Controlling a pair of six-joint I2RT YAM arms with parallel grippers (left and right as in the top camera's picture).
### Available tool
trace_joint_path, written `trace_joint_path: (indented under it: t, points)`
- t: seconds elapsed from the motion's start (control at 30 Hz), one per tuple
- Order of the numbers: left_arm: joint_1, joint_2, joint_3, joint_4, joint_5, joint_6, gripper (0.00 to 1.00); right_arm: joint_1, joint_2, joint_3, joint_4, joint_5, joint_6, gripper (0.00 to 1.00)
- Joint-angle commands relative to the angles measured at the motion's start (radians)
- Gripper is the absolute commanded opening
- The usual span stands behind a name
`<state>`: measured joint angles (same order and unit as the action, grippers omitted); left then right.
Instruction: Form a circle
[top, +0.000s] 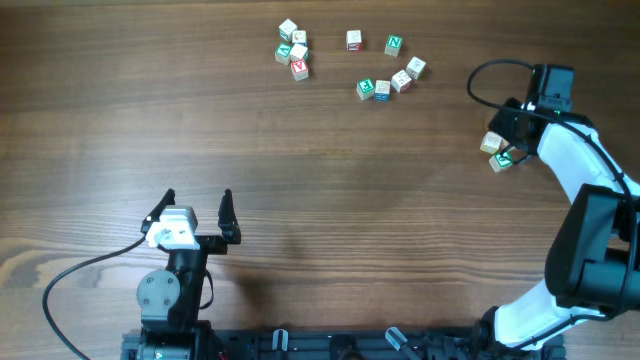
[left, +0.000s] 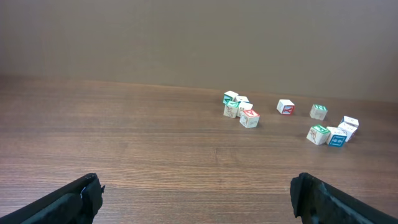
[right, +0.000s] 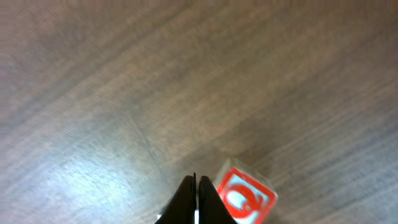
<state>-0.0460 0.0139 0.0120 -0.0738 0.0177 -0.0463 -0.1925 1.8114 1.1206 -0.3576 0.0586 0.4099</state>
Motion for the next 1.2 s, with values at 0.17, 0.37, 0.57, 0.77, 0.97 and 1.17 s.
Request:
trace_joint_path:
  t: [0.17, 0.37, 0.57, 0.77, 0.97, 1.17]
  points:
    - [-0.005, -0.008, -0.006, -0.001, 0.016, -0.006, 1.0, 0.008, 0.036, -0.001, 0.063, -0.042, -0.016, 0.04]
    - [-0.005, -0.008, -0.006, -0.001, 0.016, -0.006, 1.0, 0.01, 0.056, -0.001, 0.061, -0.038, -0.016, 0.04]
    - [-0.005, -0.008, -0.006, -0.001, 0.016, -0.006, 1.0, 0.01, 0.07, -0.001, 0.058, -0.03, -0.014, 0.04]
    - [-0.005, -0.008, -0.006, -0.001, 0.016, -0.006, 1.0, 0.01, 0.07, -0.001, 0.034, 0.001, -0.014, 0.05]
    - [-0.005, -0.008, -0.006, -0.001, 0.016, -0.006, 1.0, 0.01, 0.07, -0.001, 0.021, 0.005, -0.013, 0.04]
    - [-0.005, -0.008, -0.006, -0.001, 0.016, -0.006, 1.0, 0.01, 0.07, -0.001, 0.009, 0.02, -0.005, 0.04]
